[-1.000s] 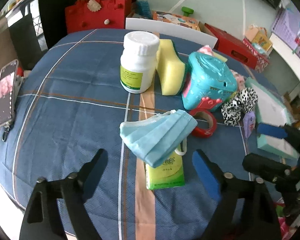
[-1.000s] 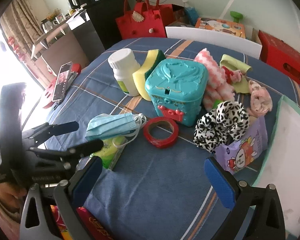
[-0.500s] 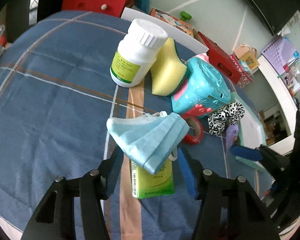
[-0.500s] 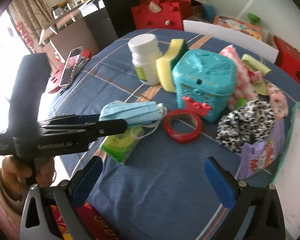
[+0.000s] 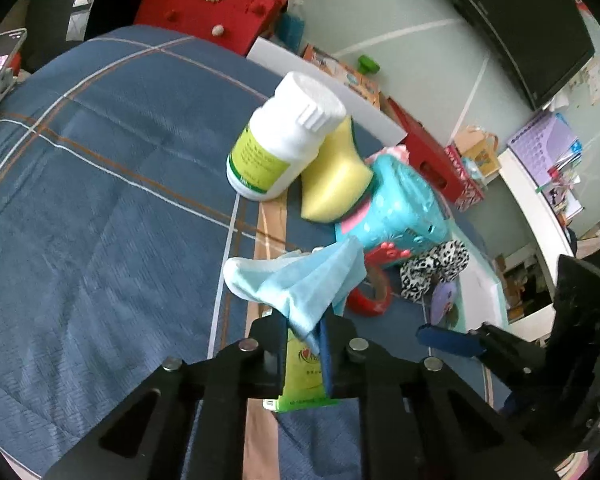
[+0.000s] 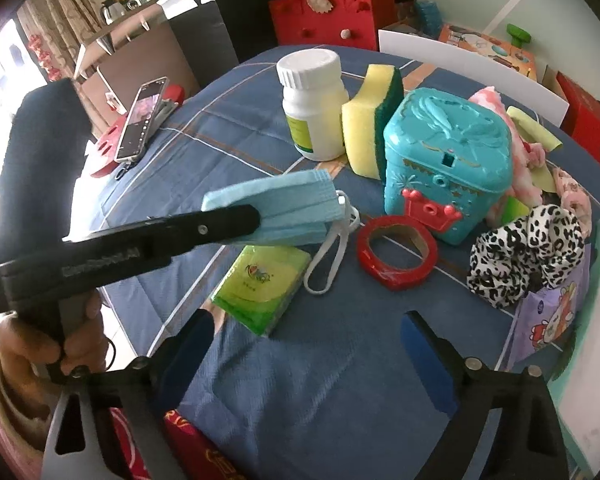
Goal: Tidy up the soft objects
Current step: 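Grasp the green tissue pack with the right gripper while the left gripper holds the mask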
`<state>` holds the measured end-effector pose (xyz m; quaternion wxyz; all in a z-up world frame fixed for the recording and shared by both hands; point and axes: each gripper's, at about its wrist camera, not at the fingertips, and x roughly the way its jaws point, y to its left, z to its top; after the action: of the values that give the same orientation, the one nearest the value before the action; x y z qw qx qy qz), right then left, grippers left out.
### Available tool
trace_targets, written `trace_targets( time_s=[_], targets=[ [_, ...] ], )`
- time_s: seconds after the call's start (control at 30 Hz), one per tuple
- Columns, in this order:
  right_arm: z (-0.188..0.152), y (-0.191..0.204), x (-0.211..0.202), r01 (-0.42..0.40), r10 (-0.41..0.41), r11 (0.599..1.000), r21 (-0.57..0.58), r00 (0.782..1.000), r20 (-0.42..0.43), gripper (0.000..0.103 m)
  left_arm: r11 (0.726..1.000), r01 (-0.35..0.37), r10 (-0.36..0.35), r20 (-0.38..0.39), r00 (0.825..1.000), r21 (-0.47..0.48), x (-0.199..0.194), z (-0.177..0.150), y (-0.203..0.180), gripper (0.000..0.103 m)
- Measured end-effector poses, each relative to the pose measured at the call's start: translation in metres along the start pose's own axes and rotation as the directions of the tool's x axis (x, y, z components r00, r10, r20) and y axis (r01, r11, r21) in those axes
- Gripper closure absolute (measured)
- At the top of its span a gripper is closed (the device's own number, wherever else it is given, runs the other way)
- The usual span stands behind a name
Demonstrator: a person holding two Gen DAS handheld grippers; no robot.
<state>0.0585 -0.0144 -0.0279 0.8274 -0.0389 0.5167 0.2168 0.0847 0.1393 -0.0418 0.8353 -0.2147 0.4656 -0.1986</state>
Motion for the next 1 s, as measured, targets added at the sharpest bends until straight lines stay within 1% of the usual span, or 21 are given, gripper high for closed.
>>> trace_targets(
  time_s=[0.03, 0.1, 0.2, 0.33, 0.43, 0.5, 0.63, 0.73, 0.8, 0.87, 1.0],
  targets=[
    [0.001, 0.002, 0.003, -0.002, 0.002, 1.000, -0.001, 1.000, -0.009, 0.011, 1.000, -0.003, 0.003, 0.007, 1.000, -0.001, -0.002, 0.000, 0.000, 0.091],
    [0.001, 0.006, 0.007, 0.001, -0.001, 1.000, -0.007, 1.000, -0.021, 0.018, 1.000, -0.028, 0.028, 0.034, 0.999, 0.006, -0.010, -0.002, 0.001, 0.091],
    [0.002, 0.013, 0.015, 0.005, -0.006, 1.000, -0.023, 0.999, -0.043, 0.020, 0.998, -0.061, 0.060, 0.085, 0.995, 0.014, -0.026, -0.003, 0.003, 0.092],
    [0.003, 0.026, 0.026, 0.010, -0.014, 0.998, -0.055, 0.998, -0.069, 0.025, 0.987, -0.163, 0.160, 0.134, 0.978, 0.013, -0.041, -0.004, 0.013, 0.092],
    [0.002, 0.035, 0.033, 0.027, -0.035, 0.995, -0.091, 0.996, -0.087, 0.026, 0.981, -0.196, 0.194, 0.143, 0.971, -0.002, -0.046, -0.006, 0.022, 0.092],
    [0.001, 0.039, 0.036, 0.031, -0.042, 0.994, -0.108, 0.994, -0.099, 0.028, 0.974, -0.226, 0.225, 0.139, 0.964, -0.008, -0.045, -0.008, 0.028, 0.091],
    [0.001, 0.045, 0.040, 0.038, -0.053, 0.990, -0.132, 0.993, -0.107, 0.028, 0.959, -0.282, 0.282, 0.129, 0.951, -0.018, -0.043, -0.010, 0.040, 0.091],
    [0.005, 0.047, 0.043, 0.034, -0.049, 0.991, -0.133, 0.993, -0.108, 0.028, 0.953, -0.302, 0.303, 0.102, 0.948, -0.019, -0.036, -0.013, 0.047, 0.091],
    [0.007, 0.048, 0.045, 0.031, -0.046, 0.991, -0.134, 0.993, -0.111, 0.028, 0.955, -0.296, 0.297, 0.089, 0.951, -0.019, -0.032, -0.017, 0.051, 0.091],
    [0.008, 0.049, 0.049, 0.042, -0.058, 0.990, -0.132, 0.991, -0.122, 0.028, 0.956, -0.292, 0.292, 0.088, 0.952, -0.017, -0.031, -0.018, 0.051, 0.091],
    [0.013, 0.046, 0.054, 0.041, -0.056, 0.993, -0.113, 0.990, -0.132, 0.029, 0.959, -0.284, 0.283, 0.095, 0.954, -0.004, -0.031, -0.018, 0.048, 0.091]
  ],
)
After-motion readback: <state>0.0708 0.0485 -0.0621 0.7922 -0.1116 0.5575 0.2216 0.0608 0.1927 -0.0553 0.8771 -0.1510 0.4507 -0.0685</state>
